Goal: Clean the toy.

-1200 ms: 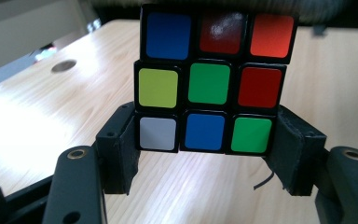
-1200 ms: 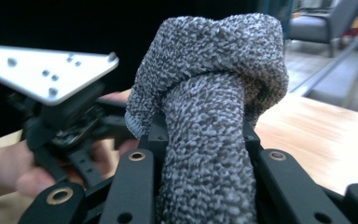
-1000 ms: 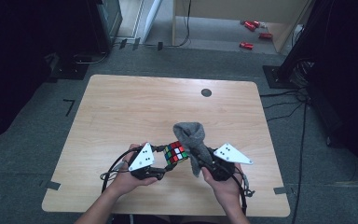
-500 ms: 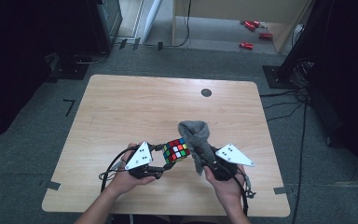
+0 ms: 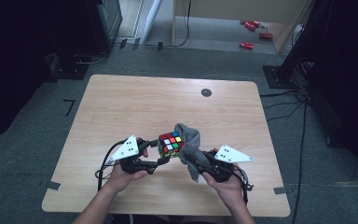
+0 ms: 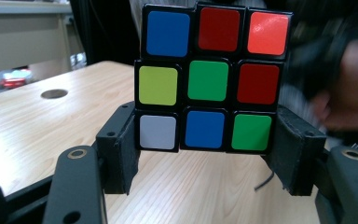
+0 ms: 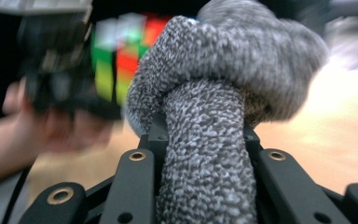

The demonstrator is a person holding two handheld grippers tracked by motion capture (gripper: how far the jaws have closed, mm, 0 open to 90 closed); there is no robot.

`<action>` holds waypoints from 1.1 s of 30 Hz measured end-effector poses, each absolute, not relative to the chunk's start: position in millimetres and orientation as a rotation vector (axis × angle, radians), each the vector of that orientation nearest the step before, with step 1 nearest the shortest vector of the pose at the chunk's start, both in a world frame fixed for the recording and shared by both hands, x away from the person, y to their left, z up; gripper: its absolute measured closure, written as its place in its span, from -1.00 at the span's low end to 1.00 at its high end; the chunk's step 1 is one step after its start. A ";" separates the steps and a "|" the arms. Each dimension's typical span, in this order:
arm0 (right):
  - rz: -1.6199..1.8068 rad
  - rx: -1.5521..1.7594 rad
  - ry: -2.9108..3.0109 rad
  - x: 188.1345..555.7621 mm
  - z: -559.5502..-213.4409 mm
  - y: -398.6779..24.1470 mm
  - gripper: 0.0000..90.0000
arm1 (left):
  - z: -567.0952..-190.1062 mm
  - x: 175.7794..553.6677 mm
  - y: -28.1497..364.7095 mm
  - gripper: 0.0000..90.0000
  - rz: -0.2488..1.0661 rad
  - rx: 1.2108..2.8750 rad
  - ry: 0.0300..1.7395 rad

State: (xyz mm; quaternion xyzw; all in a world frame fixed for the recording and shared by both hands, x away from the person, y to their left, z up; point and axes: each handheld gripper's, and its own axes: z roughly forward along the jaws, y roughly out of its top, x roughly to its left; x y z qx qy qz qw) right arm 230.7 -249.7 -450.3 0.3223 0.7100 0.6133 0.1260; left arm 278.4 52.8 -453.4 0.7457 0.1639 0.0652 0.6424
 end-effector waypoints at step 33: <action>1.565 0.588 2.070 222.6 -462.5 -224.3 0.45 | -448.5 282.8 60.3 -0.22 0.110 1.628 0.440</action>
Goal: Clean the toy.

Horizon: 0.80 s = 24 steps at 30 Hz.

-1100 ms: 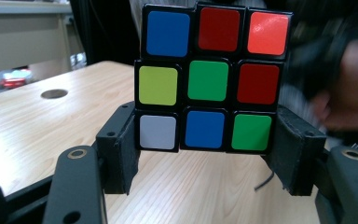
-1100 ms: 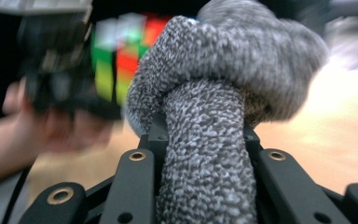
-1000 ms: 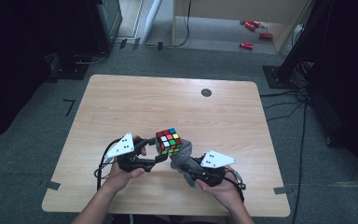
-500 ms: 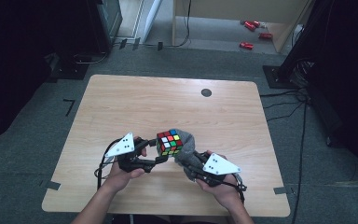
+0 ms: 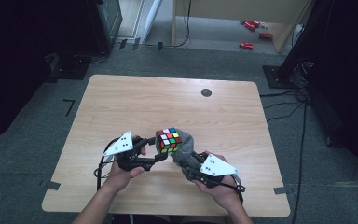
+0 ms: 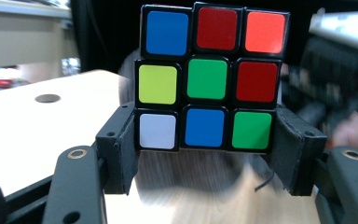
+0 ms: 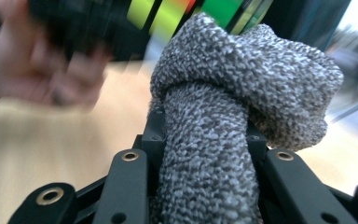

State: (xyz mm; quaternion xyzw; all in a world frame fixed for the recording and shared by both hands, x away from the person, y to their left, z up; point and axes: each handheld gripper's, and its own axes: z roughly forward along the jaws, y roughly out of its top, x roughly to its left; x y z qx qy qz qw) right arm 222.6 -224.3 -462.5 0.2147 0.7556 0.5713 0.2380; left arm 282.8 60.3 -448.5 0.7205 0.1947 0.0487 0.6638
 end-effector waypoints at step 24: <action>1.736 1.322 1.862 235.7 -487.7 -231.5 0.52 | -454.4 276.4 45.8 -0.22 0.133 1.555 0.520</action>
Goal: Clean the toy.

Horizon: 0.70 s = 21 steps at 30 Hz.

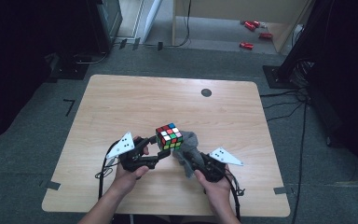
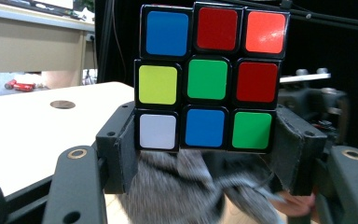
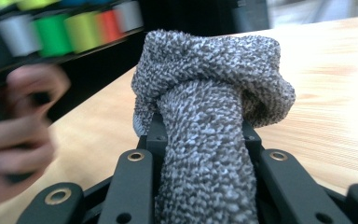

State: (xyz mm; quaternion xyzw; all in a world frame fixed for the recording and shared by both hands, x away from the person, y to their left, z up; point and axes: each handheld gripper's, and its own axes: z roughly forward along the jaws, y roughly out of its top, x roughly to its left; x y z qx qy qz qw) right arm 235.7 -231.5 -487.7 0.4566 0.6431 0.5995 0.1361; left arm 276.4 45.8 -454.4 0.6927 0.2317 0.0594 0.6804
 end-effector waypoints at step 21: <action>1.528 0.759 1.773 224.3 -442.6 -247.6 0.54 | -458.4 277.3 44.3 -0.22 0.133 1.633 0.464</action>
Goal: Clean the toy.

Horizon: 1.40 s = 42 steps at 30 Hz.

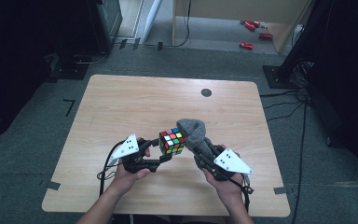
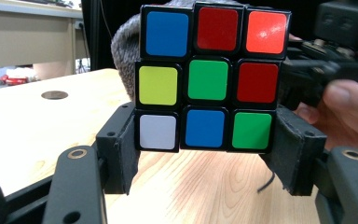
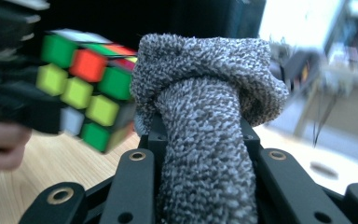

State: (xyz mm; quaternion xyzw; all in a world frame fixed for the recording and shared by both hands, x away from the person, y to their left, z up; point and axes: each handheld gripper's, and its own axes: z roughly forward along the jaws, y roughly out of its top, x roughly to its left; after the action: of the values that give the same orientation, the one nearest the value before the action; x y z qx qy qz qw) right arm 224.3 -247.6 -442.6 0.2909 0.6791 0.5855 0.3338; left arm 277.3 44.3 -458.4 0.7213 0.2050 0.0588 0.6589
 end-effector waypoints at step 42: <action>1.173 1.286 1.796 257.3 -497.0 -295.8 0.44 | -498.7 308.8 47.2 -0.22 0.355 1.864 0.830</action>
State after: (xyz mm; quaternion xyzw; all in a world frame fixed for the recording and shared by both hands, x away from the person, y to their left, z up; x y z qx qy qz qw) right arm 257.3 -295.8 -497.0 0.4882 0.6816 0.4452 0.3146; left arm 308.8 47.2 -498.7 0.7741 0.3447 0.1473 0.5101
